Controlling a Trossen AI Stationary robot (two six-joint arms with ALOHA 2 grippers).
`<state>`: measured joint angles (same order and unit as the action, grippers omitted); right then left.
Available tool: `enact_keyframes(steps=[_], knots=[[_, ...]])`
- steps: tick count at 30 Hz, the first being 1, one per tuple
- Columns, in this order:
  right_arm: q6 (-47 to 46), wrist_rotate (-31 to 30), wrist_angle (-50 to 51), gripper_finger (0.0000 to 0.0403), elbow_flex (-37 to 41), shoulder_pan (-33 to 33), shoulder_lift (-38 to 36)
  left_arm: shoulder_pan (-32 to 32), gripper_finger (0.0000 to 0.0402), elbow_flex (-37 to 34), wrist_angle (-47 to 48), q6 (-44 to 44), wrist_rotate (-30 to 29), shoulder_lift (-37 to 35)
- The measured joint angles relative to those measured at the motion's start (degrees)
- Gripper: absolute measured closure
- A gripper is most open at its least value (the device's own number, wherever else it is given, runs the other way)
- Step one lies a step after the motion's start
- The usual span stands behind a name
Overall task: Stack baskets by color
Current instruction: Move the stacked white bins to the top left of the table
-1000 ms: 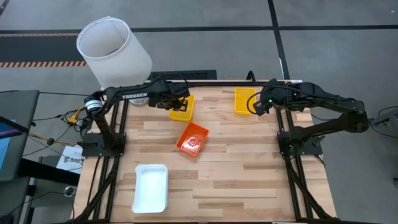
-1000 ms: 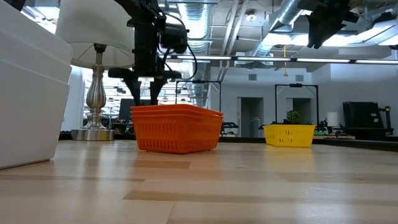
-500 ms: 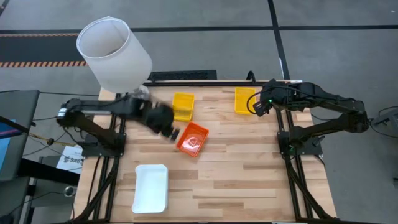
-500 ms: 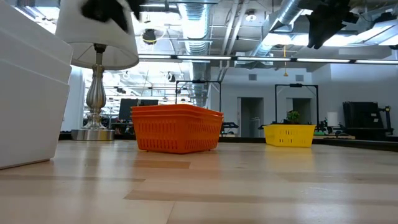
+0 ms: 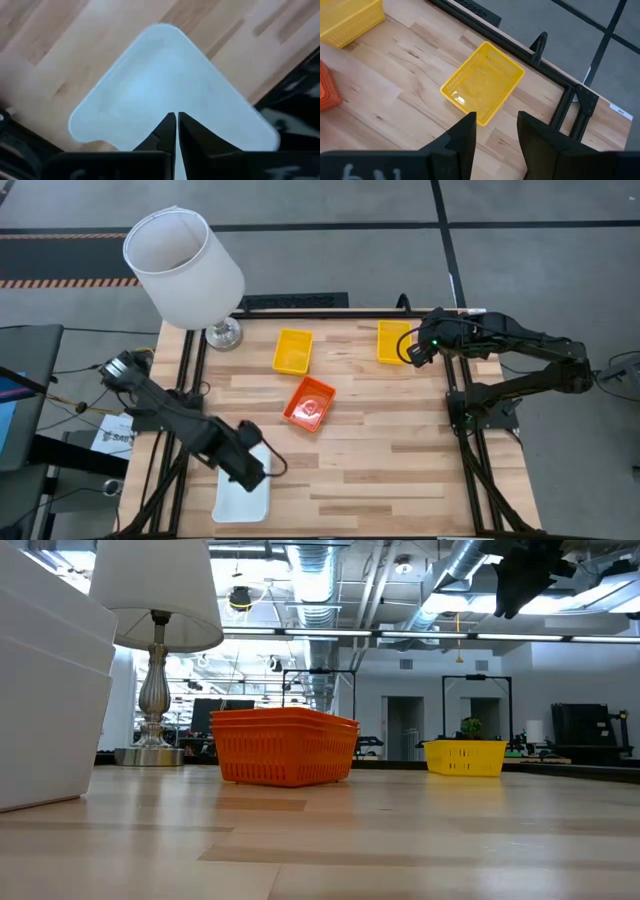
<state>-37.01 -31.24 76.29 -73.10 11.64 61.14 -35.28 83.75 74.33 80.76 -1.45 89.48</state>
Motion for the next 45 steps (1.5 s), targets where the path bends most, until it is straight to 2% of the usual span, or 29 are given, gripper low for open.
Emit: enact_keyframes(steps=[6,16,23,31,40,45], knots=[[-0.02,0.16,0.00,0.0239,0.00,0.00,0.00,-1.83,0.0401,-4.08,-2.63,-3.87,2.07,5.56],[-0.03,2.84,0.01,0.0239,0.00,0.00,0.00,-0.45,0.0401,-19.45,-10.27,-5.59,-2.46,6.17],[-0.04,2.98,-0.12,0.0239,0.02,0.02,0.02,6.49,0.0401,-23.81,-10.39,-12.85,-6.64,5.91],[-0.66,2.97,-0.44,0.0239,0.02,0.02,0.02,14.97,0.0401,-24.05,-11.35,-19.49,-16.82,6.22],[-1.09,2.97,-0.40,0.0239,0.02,0.02,0.02,25.14,0.0401,-24.14,-10.91,-33.16,-22.41,6.35],[-1.07,2.97,-0.39,0.0239,0.02,0.02,0.02,30.60,0.0401,-24.14,-10.96,-38.30,-27.60,6.35]])
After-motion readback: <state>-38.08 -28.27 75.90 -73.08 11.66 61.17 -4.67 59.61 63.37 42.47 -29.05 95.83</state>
